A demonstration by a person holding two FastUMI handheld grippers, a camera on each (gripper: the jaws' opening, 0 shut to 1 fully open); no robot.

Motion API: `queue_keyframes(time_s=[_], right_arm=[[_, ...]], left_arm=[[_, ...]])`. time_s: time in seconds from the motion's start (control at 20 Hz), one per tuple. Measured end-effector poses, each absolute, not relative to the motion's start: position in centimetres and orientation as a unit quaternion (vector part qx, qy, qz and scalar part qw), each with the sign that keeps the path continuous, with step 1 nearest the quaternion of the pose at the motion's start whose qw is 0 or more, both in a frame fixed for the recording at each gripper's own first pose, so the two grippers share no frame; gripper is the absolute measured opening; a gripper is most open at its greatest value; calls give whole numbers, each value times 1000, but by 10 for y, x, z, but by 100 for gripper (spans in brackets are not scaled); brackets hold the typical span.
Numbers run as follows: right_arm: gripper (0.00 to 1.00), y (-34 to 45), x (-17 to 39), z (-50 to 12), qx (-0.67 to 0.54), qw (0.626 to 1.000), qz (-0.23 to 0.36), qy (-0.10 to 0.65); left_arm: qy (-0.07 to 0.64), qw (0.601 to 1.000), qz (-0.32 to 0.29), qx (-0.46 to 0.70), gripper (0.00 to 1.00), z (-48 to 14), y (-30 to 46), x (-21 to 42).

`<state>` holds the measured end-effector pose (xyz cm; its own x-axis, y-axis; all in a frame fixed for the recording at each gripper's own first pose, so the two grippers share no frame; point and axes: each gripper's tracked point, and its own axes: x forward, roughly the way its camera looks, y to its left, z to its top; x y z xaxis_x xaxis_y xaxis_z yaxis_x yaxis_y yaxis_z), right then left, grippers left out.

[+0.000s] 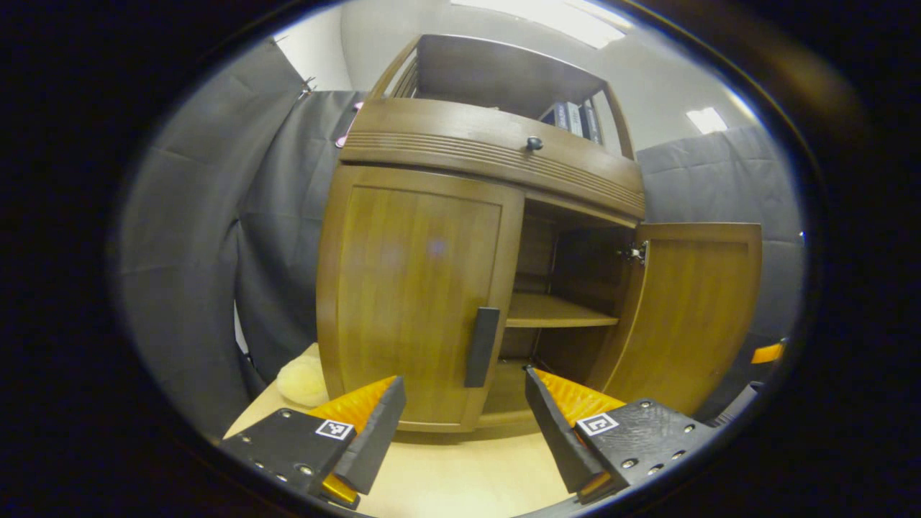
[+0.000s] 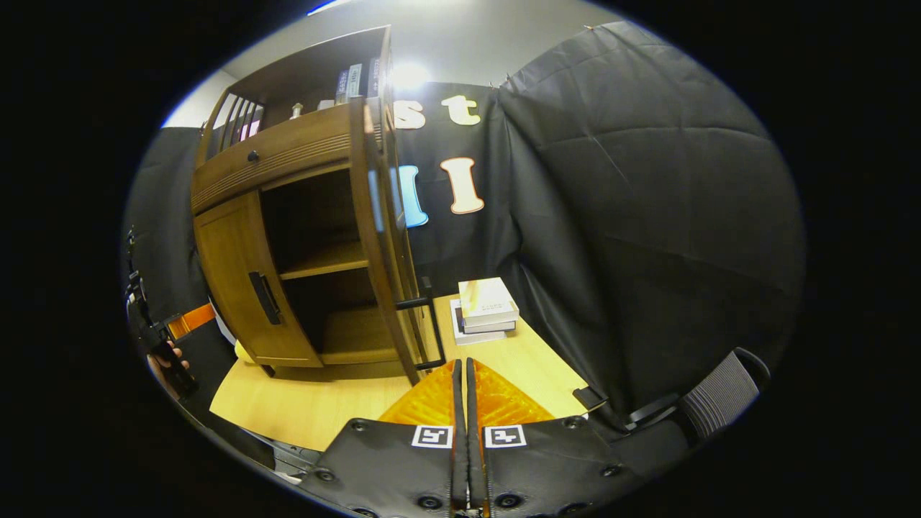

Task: Open the right door of the double-door shoe cabinet with the right hand, and open the left door with the left hand.

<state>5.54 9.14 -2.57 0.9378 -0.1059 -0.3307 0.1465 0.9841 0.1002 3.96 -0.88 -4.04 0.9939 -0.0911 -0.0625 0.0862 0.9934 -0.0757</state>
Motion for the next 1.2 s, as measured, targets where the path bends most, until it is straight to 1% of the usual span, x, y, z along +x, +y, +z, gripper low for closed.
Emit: queue_keyframes(time_s=[0.05, 0.1, 0.15, 0.25, 0.3, 0.45, 0.6, 0.65, 0.8, 1.0, 1.2], right_arm=[[0, 105, 55, -19, 60, 983, -67, 158], [2, 120, 52, -14, 55, 984, -68, 152], [2, 133, 53, -10, 45, 986, -70, 147], [3, 160, 58, -7, 23, 988, -62, 141], [0, 174, 63, -4, 17, 989, -52, 137], [37, 212, 78, -12, 35, 987, -24, 152], [61, 237, 94, -11, 46, 988, -3, 150], [69, 242, 99, -11, 49, 988, 0, 147], [93, 257, 114, -21, 41, 986, 23, 157], [93, 267, 139, -31, 32, 986, 39, 160], [93, 281, 170, -32, 17, 987, 69, 142]], left_arm=[[34, 998, -45, -35, 100, -43, -1, 42], [34, 998, -46, -35, 96, -44, 6, 44], [33, 998, -49, -36, 100, -45, 13, 45], [33, 997, -56, -40, 100, -51, 24, 49], [34, 997, -60, -38, 100, -52, 29, 48], [36, 997, -60, -20, 100, -55, 52, 43], [46, 997, -55, -25, 100, -58, 73, 36], [55, 996, -57, -33, 100, -60, 75, 36], [52, 996, -59, -37, 100, -53, 67, 44], [49, 996, -73, -20, 100, -45, 37, 70], [54, 997, -57, -13, 100, -48, 2, 107]])
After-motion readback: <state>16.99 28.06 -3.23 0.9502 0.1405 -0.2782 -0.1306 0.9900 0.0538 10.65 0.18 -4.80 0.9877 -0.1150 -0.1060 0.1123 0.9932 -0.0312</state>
